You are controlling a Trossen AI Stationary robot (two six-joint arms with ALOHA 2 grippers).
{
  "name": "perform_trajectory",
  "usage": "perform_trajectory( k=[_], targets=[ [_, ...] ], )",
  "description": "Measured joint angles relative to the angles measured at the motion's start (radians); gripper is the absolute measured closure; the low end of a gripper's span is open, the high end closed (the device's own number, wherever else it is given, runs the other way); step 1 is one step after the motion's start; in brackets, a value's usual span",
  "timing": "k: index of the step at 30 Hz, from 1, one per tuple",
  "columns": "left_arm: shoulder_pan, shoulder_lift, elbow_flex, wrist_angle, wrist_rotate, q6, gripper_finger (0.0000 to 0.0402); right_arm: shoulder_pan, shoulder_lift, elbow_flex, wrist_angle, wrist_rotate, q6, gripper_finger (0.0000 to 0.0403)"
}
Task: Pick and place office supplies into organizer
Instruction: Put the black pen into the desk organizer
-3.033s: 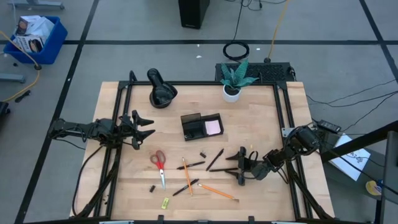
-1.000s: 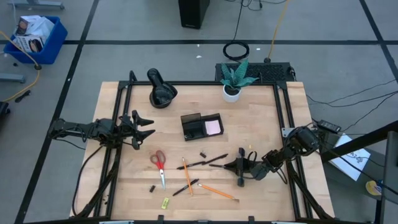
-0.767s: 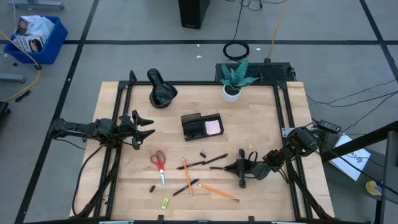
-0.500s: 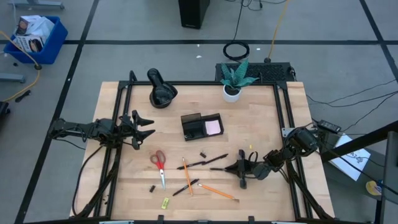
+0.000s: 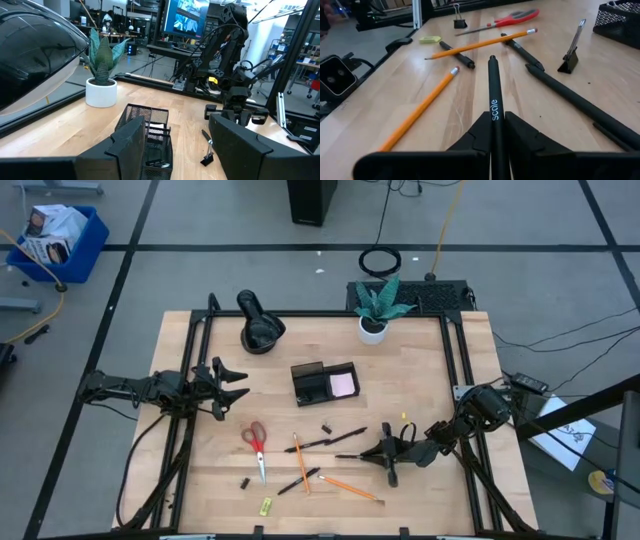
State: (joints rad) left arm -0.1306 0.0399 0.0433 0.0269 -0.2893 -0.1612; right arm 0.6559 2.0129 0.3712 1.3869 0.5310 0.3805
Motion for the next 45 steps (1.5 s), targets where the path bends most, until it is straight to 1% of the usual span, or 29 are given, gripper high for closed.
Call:
perform_trajectory(
  k=[4, 9, 13, 20, 26, 28, 30, 34, 39, 45],
  targets=[
    [0.000, 0.000, 0.000, 0.000, 0.000, -0.009, 0.0176, 0.000, 0.000, 0.013, 0.003, 0.010, 0.000, 0.0371],
    [0.000, 0.000, 0.000, 0.016, 0.000, -0.144, 0.0176, -0.001, 0.000, 0.050, 0.023, 0.015, 0.000, 0.0367],
    [0.000, 0.000, 0.001, 0.045, 0.000, -0.158, 0.0176, -0.002, -0.002, 0.103, 0.039, 0.016, -0.003, 0.0375],
    [0.000, 0.000, 0.001, 0.172, 0.004, -0.190, 0.0176, -0.022, -0.002, 0.203, 0.038, 0.017, -0.023, 0.0366],
    [0.000, 0.000, 0.001, 0.189, 0.017, -0.217, 0.0176, -0.066, -0.002, 0.247, 0.038, 0.018, -0.034, 0.0375],
    [0.000, 0.000, 0.001, 0.221, -0.008, -0.218, 0.0176, -0.084, -0.002, 0.252, 0.038, 0.018, -0.033, 0.0372],
    [0.000, 0.000, 0.001, 0.224, -0.071, -0.215, 0.0176, -0.101, -0.002, 0.257, 0.038, 0.018, -0.028, 0.0367],
    [0.000, 0.003, 0.001, 0.208, -0.083, -0.289, 0.0176, -0.131, -0.002, 0.270, 0.046, 0.018, -0.028, 0.0369],
    [-0.004, 0.046, 0.001, 0.206, -0.074, -0.324, 0.0176, -0.177, -0.002, 0.284, 0.092, 0.018, -0.027, 0.0373],
    [-0.005, 0.155, 0.001, 0.226, -0.082, -0.370, 0.0176, -0.236, -0.002, 0.302, 0.113, 0.017, -0.027, 0.0367]
  ],
)
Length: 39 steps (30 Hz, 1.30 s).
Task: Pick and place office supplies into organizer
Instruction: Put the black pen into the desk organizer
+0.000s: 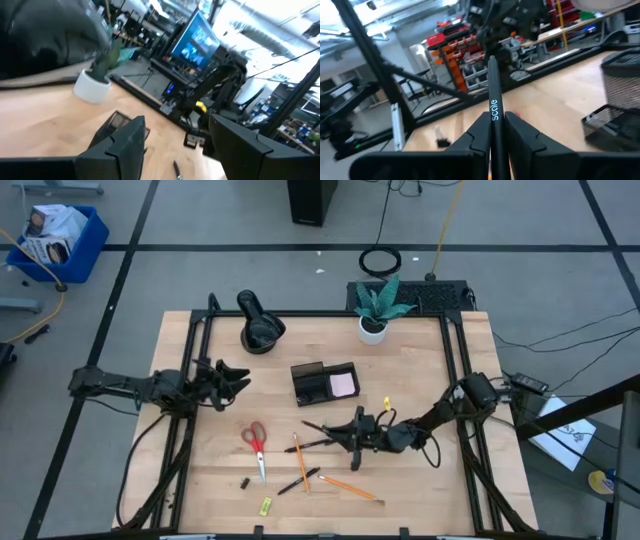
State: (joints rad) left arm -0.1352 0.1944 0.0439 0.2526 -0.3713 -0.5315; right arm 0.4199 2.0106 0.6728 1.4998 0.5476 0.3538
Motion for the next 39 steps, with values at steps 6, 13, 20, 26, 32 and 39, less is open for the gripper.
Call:
perform_trajectory(
  k=[6, 13, 20, 26, 32, 39],
  targets=[
    [-0.011, 0.166, 0.000, 0.150, 0.001, 0.008, 0.0176, -0.048, 0.000, 0.016, 0.009, -0.001, -0.002, 0.0372],
    [-0.079, 0.435, -0.001, 0.482, 0.003, 0.084, 0.0176, -0.102, -0.001, 0.024, 0.048, -0.003, 0.004, 0.0367],
    [-0.106, 0.672, -0.001, 0.699, -0.087, 0.077, 0.0176, -0.135, -0.001, 0.024, 0.061, -0.027, 0.034, 0.0370],
    [-0.119, 0.863, 0.094, 0.755, -0.088, 0.081, 0.0176, -0.153, -0.001, 0.024, 0.064, -0.028, 0.034, 0.0369],
    [-0.134, 1.014, 0.247, 0.749, -0.080, 0.123, 0.0176, -0.158, 0.000, 0.024, 0.064, -0.029, 0.030, 0.0369],
    [-0.134, 1.077, 0.306, 0.703, -0.099, 0.116, 0.0176, -0.155, 0.000, 0.024, 0.066, -0.070, 0.027, 0.0370]
  ],
)
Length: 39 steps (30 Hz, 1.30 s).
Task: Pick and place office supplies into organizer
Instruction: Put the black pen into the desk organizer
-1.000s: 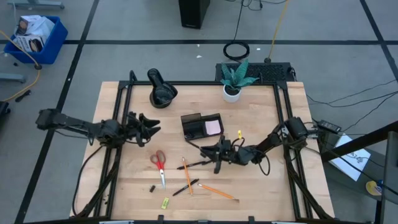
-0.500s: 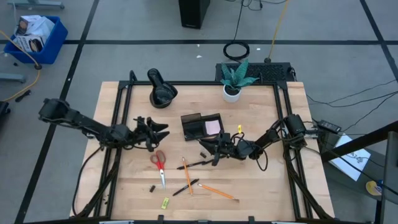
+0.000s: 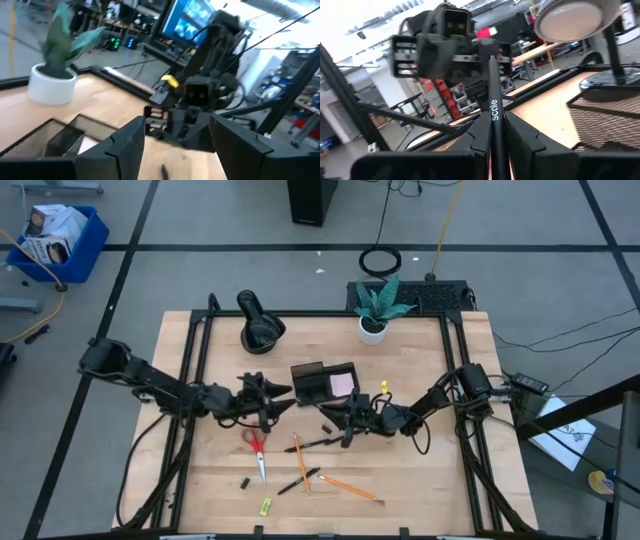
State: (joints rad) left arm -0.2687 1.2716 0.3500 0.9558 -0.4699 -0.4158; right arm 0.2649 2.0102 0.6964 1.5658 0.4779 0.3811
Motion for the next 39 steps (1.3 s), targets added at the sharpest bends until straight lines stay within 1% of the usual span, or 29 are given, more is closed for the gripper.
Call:
perform_trajectory(
  k=[3, 11, 15, 19, 25, 29, 39],
  targets=[
    [0.001, 0.014, 0.000, -0.012, -0.032, -0.013, 0.0176, 0.001, 0.000, 0.000, 0.000, -0.009, -0.001, 0.0372],
    [0.001, 0.103, 0.000, 0.032, -0.030, -0.066, 0.0176, -0.003, 0.000, 0.000, 0.001, -0.008, -0.001, 0.0369],
    [0.001, 0.148, 0.000, 0.103, -0.029, -0.068, 0.0176, -0.003, 0.000, 0.001, 0.002, -0.008, -0.003, 0.0372],
    [0.001, 0.183, 0.001, 0.179, -0.022, -0.065, 0.0176, -0.003, 0.000, 0.001, 0.002, -0.008, -0.002, 0.0366],
    [0.001, 0.230, 0.053, 0.166, 0.000, -0.065, 0.0176, -0.003, 0.000, 0.001, 0.002, -0.008, -0.004, 0.0372],
    [0.001, 0.256, 0.086, 0.163, 0.008, -0.042, 0.0176, -0.003, 0.000, 0.001, 0.002, -0.008, -0.004, 0.0368],
    [0.014, 0.267, 0.089, 0.161, 0.025, -0.058, 0.0177, -0.003, 0.000, 0.001, 0.003, -0.008, -0.008, 0.0371]
  ],
)
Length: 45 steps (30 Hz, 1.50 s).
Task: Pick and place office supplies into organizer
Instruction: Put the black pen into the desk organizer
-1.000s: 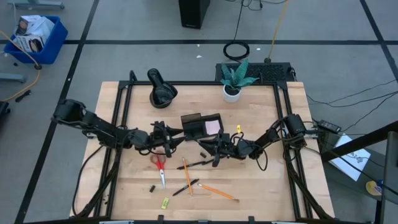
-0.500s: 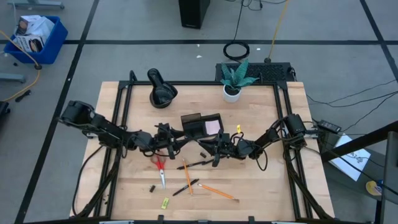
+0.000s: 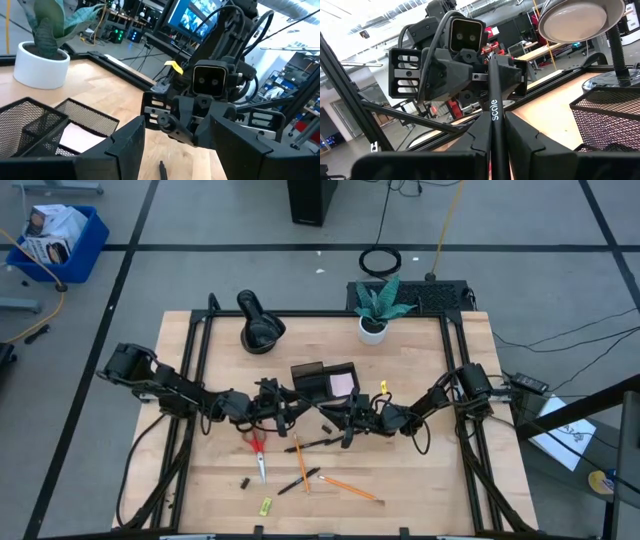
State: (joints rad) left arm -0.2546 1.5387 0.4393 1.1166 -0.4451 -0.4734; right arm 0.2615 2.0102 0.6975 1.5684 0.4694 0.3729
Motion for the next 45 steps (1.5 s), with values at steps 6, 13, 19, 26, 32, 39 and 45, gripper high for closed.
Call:
perform_trajectory(
  k=[6, 13, 19, 26, 32, 39, 45],
  targets=[
    [0.000, 0.000, 0.000, -0.014, 0.002, 0.000, 0.0194, 0.000, 0.000, 0.000, 0.000, 0.000, 0.000, 0.0367],
    [0.000, 0.000, 0.000, -0.014, 0.002, 0.003, 0.0276, 0.000, 0.000, 0.000, 0.000, 0.000, 0.000, 0.0369],
    [0.000, 0.000, -0.001, -0.013, 0.002, 0.015, 0.0321, 0.000, 0.000, 0.000, 0.000, -0.003, 0.000, 0.0368],
    [0.000, 0.000, -0.001, -0.008, 0.008, 0.016, 0.0348, 0.000, 0.000, 0.000, 0.000, -0.004, -0.002, 0.0369],
    [0.000, 0.000, -0.001, -0.008, 0.015, 0.028, 0.0354, 0.000, 0.001, 0.000, -0.001, -0.006, -0.002, 0.0369],
    [0.000, -0.001, -0.001, -0.005, 0.026, 0.046, 0.0354, 0.000, 0.001, 0.000, -0.002, -0.007, -0.001, 0.0363],
    [0.000, -0.001, -0.001, -0.004, 0.026, 0.054, 0.0355, 0.000, 0.001, 0.000, -0.004, -0.003, 0.000, 0.0355]
  ],
)
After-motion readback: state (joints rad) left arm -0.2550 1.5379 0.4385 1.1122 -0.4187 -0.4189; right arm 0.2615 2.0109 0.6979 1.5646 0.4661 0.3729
